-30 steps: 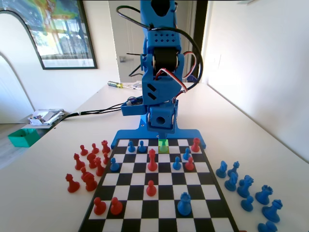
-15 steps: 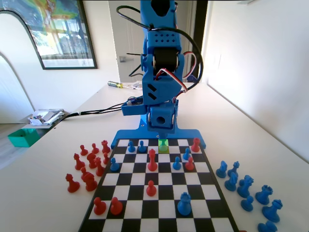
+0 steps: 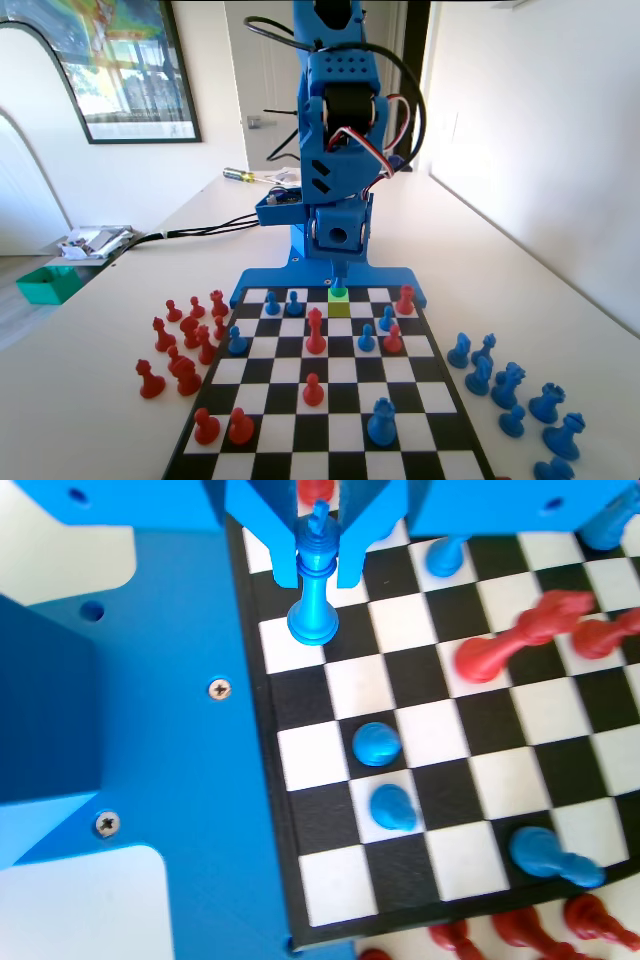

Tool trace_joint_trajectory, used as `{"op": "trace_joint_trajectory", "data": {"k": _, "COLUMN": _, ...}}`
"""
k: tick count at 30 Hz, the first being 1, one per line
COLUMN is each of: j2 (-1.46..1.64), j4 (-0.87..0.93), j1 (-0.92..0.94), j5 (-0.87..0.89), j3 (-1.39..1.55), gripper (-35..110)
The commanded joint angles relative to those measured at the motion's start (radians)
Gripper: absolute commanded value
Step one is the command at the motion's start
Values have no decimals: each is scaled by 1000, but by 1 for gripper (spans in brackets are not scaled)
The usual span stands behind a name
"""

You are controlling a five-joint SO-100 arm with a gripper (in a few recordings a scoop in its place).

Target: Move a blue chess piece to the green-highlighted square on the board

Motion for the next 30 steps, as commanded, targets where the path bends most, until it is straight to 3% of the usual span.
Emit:
{"op": "trace_joint_trajectory", "data": {"k": 1, "j2": 87, "j4": -14, "j1": -34, "j5": 2, "j3": 38, "gripper": 1}}
{"op": "trace_joint_trajectory", "data": {"k": 30, "j2": 48, "j4": -129, "j1": -12, "j5": -18, "j3": 115, "gripper": 2}}
